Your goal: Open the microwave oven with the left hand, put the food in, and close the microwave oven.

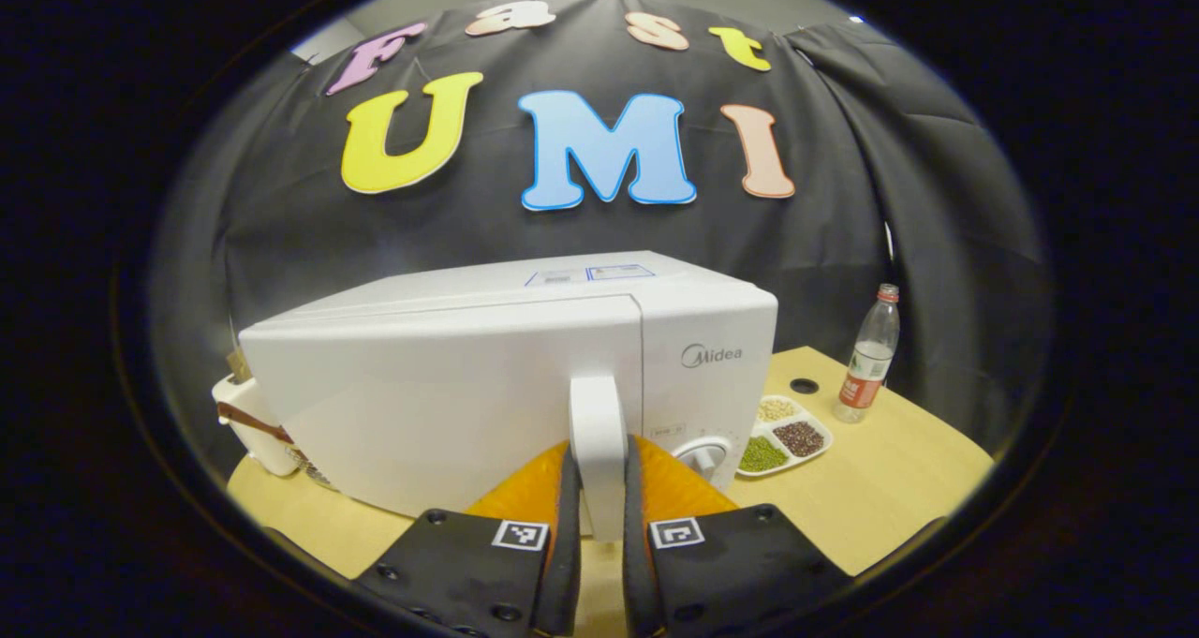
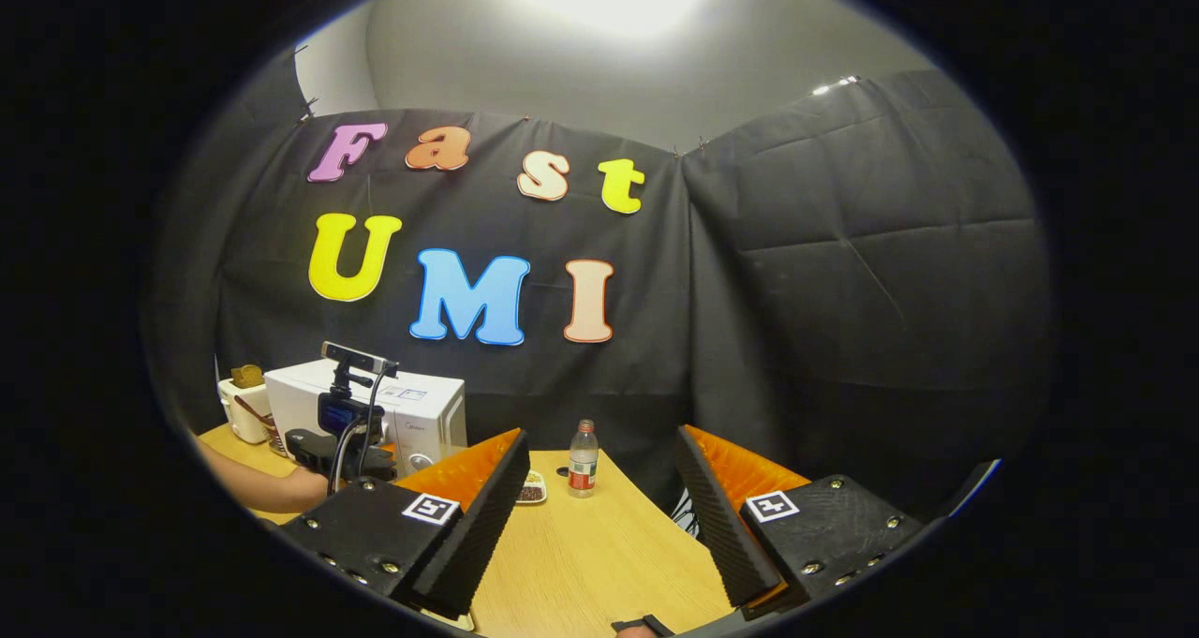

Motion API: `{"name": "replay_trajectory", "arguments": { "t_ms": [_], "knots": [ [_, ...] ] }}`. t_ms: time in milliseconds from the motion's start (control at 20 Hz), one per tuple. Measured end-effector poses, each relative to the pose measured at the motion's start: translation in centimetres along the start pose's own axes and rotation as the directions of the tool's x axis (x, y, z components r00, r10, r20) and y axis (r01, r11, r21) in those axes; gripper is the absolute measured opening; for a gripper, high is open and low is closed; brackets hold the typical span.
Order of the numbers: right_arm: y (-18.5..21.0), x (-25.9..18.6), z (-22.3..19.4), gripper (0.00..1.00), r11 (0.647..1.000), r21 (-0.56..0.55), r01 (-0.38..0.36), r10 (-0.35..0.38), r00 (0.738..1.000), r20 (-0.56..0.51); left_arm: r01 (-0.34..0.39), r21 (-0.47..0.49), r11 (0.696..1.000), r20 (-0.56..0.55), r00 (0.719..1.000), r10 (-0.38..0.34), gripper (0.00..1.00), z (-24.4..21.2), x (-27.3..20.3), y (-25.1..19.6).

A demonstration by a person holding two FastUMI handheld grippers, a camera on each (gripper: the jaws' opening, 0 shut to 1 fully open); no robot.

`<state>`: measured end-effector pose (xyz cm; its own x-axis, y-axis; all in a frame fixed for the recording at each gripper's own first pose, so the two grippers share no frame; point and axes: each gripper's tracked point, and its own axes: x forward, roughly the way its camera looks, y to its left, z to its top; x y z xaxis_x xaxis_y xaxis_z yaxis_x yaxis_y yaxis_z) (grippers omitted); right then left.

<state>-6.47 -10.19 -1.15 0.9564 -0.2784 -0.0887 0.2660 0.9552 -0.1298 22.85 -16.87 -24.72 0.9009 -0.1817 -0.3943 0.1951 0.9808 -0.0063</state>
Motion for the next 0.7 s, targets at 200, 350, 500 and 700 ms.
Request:
{"name": "replay_trajectory", "arguments": {
  "t_ms": [200,350,500,700],
  "knots": [
    [0.2,0.6,0.0,0.95,1.000,0.010,-0.029,0.029,1.000,0.001,-0.008,-0.007,1.000,-0.026,1.000,0.008,0.12,0.0,-0.1,0.1],
    [0.6,1.4,0.1,0.95,0.998,0.011,-0.056,0.056,0.998,0.010,-0.029,-0.046,0.999,-0.055,0.998,0.026,0.08,-0.5,-1.0,0.1],
    [1.3,2.2,0.1,0.95,0.996,0.031,-0.089,0.089,0.996,0.016,-0.022,-0.058,0.998,-0.027,0.999,0.021,0.08,-1.0,-3.9,0.5],
    [3.5,3.2,-0.4,0.95,0.986,0.052,-0.160,0.160,0.987,0.009,0.013,-0.073,0.997,-0.046,0.999,-0.016,0.09,-2.1,-7.1,1.1]
  ]
}}
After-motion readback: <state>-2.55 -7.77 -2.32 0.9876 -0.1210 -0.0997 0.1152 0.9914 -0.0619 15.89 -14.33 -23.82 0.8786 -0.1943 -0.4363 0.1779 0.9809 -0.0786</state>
